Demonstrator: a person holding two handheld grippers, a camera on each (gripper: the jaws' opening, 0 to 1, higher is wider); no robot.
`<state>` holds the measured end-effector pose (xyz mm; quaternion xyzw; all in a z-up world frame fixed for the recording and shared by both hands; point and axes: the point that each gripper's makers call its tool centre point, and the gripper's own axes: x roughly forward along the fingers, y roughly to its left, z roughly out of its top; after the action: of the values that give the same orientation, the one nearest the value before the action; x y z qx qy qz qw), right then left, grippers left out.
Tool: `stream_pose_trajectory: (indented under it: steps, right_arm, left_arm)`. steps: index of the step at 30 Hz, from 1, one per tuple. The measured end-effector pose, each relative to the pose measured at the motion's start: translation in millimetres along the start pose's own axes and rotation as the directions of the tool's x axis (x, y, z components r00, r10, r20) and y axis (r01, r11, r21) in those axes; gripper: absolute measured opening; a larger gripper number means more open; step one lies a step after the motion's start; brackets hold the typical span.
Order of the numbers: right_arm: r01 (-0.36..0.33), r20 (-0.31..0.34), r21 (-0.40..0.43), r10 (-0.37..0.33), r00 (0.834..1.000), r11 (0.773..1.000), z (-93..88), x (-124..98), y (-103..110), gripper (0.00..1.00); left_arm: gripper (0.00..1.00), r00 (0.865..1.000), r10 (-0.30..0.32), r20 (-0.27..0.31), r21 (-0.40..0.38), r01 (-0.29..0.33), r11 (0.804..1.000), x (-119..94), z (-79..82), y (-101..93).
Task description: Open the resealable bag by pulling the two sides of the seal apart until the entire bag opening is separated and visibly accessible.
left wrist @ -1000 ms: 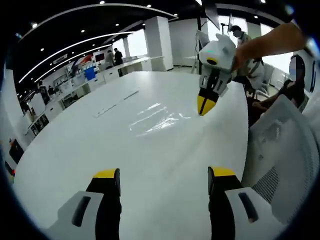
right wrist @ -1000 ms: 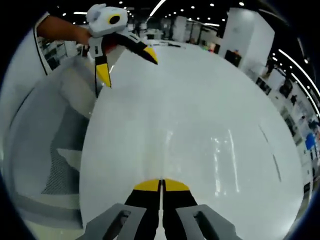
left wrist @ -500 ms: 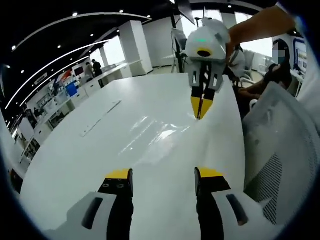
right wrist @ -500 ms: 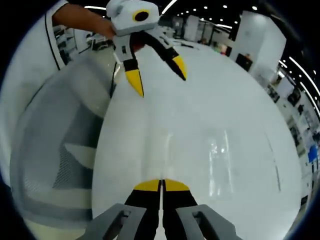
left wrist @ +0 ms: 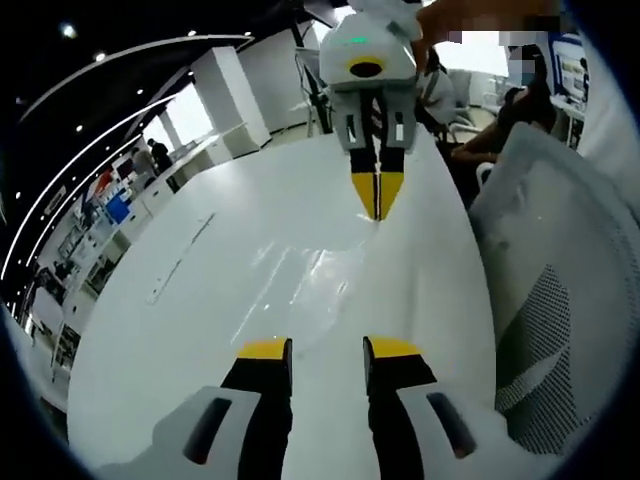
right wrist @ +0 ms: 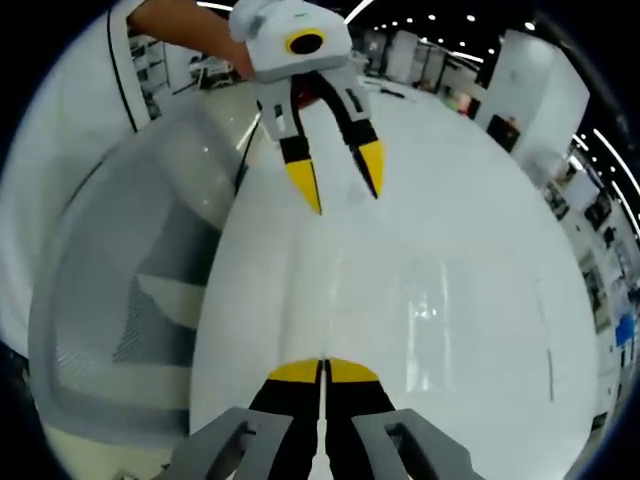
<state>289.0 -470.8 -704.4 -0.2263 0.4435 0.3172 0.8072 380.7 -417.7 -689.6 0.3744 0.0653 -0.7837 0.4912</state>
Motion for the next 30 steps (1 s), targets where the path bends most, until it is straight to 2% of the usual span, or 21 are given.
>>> stream_pose_trajectory:
  steps: [4, 8, 10, 11, 22, 26, 30]
  right_arm:
    - [-0.003, 0.004, -0.007, 0.003, 1.0, 1.0, 2.1, -1.2, 1.3, 0.0]
    - [-0.005, 0.007, -0.006, 0.005, 1.0, 1.0, 2.9, -2.0, 1.8, 0.0]
    - [-0.007, 0.013, -0.013, 0.007, 1.0, 1.0, 4.5, -3.0, 1.9, 0.0]
    - [-0.006, 0.013, -0.014, 0.007, 1.0, 1.0, 4.9, -3.2, 1.8, 0.0]
    - [0.002, 0.037, 0.004, -0.002, 0.999, 1.0, 11.2, -12.1, -5.5, 0.0]
    - [0.015, 0.048, 0.037, -0.016, 0.999, 0.999, 11.9, -13.7, -8.3, 0.0]
    - [-0.007, 0.078, 0.082, 0.001, 0.997, 0.997, 15.6, -15.7, -5.3, 0.0]
  left_arm:
    - [0.19, 1.0, 0.0, -0.008, 0.03, 0.0, 1.0, 0.1, 0.2, 0.3]
    - [0.08, 1.0, -0.008, -0.019, 0.072, 0.01, 0.997, 0.8, 1.3, -0.3]
    - [0.06, 0.999, 0.0, -0.043, 0.153, 0.006, 0.988, 0.9, 1.0, 0.6]
    - [0.06, 0.999, 0.003, -0.043, 0.161, 0.004, 0.987, 1.0, 1.2, 0.7]
    - [0.01, 0.997, -0.01, -0.077, 0.18, 0.024, 0.983, 4.5, -1.0, -2.4]
    - [0.0, 0.997, 0.001, -0.076, 0.196, 0.014, 0.981, 4.9, 0.7, -0.4]
    - [0.0, 0.997, 0.009, -0.081, 0.19, 0.006, 0.982, 5.3, 0.2, 3.1]
